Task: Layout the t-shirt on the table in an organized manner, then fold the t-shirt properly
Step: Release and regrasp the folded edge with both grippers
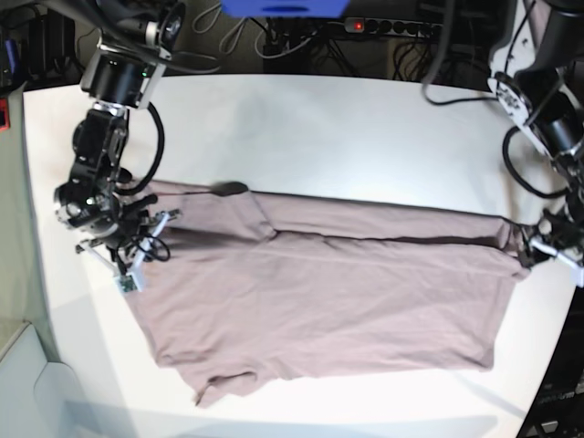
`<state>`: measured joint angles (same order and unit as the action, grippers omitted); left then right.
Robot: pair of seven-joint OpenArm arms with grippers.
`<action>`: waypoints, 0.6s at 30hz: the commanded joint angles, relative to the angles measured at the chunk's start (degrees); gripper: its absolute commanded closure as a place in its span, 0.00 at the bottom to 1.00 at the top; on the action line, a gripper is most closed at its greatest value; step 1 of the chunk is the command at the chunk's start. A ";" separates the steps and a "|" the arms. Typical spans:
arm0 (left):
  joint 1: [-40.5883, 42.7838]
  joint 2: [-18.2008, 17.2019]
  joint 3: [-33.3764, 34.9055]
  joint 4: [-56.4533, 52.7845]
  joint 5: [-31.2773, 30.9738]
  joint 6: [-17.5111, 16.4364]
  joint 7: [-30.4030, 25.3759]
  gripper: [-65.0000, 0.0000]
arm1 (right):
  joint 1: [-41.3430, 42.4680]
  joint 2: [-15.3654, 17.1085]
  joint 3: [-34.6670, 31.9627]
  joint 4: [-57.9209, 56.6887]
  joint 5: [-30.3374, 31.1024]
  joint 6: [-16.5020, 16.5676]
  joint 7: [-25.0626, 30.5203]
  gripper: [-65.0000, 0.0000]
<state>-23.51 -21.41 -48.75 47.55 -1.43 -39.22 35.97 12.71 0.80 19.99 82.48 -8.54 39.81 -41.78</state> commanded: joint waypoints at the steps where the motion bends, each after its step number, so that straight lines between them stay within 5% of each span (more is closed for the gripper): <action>1: -1.15 -1.05 -0.08 0.67 -0.99 -0.29 -1.99 0.39 | 0.70 0.30 0.10 1.79 0.58 0.19 1.03 1.00; 4: 0.17 -0.96 -0.08 0.23 -0.99 -0.29 -4.10 0.39 | 0.26 0.13 0.10 2.67 0.58 0.19 1.03 0.99; 11: 0.96 0.09 0.44 -2.58 -0.99 -0.29 -6.56 0.39 | -0.97 0.13 0.10 2.75 0.58 0.19 1.38 0.79; 18: 1.66 1.50 0.00 1.20 -1.07 -0.78 -2.43 0.40 | -1.68 0.13 0.01 2.75 0.67 0.19 1.47 0.77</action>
<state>-20.69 -18.65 -48.64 47.42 -1.52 -39.29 35.03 9.80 0.62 20.03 84.07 -8.56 39.81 -41.65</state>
